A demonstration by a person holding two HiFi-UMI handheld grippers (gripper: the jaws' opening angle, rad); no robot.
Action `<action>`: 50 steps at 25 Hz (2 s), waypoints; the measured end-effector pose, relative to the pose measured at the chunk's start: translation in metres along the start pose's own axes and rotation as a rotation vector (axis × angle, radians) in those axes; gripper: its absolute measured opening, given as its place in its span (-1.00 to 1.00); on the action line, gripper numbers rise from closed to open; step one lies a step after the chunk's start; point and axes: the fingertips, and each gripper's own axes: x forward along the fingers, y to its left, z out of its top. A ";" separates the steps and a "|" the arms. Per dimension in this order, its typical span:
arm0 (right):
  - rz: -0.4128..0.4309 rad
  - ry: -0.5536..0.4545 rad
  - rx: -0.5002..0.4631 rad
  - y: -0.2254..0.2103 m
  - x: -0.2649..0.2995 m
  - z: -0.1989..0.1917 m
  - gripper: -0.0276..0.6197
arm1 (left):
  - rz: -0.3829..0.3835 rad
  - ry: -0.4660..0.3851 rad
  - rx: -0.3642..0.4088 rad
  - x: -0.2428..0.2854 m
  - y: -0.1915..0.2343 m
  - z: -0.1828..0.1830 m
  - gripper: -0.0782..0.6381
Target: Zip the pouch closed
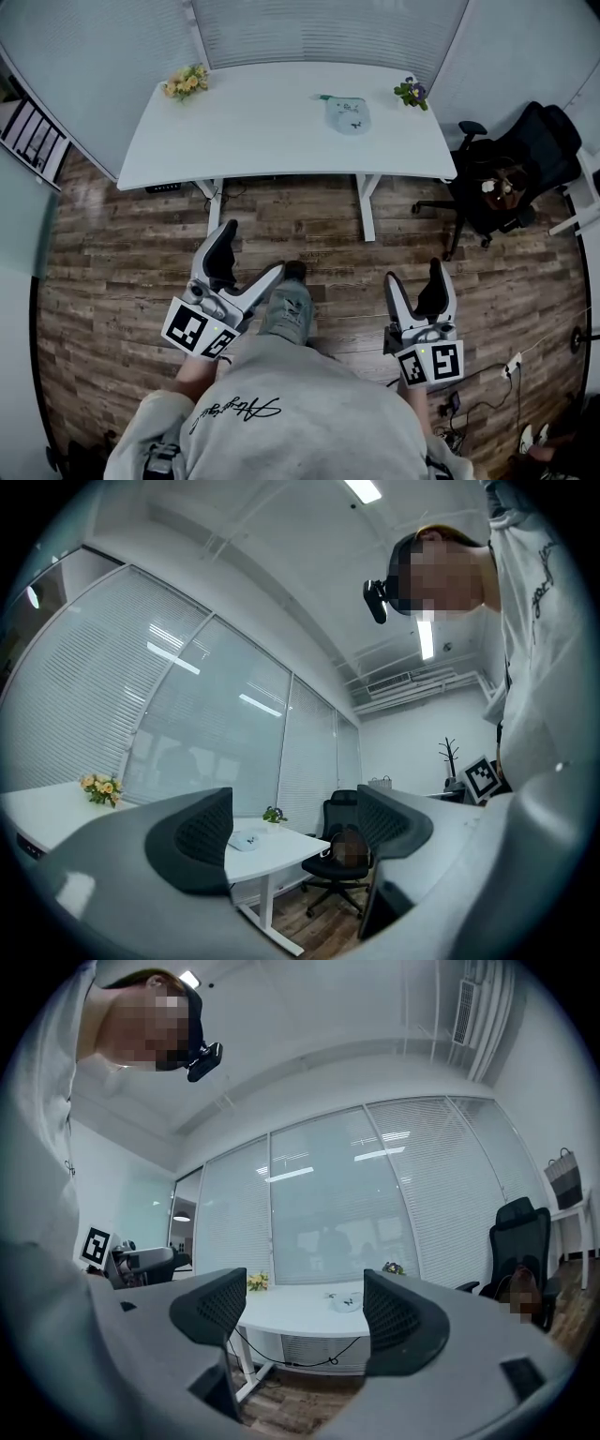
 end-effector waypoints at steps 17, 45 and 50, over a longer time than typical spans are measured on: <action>-0.079 -0.018 -0.012 -0.066 0.125 -0.004 0.22 | -0.022 -0.007 0.008 0.118 0.111 -0.021 0.34; -0.142 0.009 -0.021 -0.142 0.355 -0.004 0.21 | -0.085 0.012 -0.025 0.311 0.282 -0.037 0.32; -0.151 0.017 -0.024 -0.145 0.367 -0.010 0.21 | -0.113 0.017 -0.033 0.328 0.288 -0.045 0.32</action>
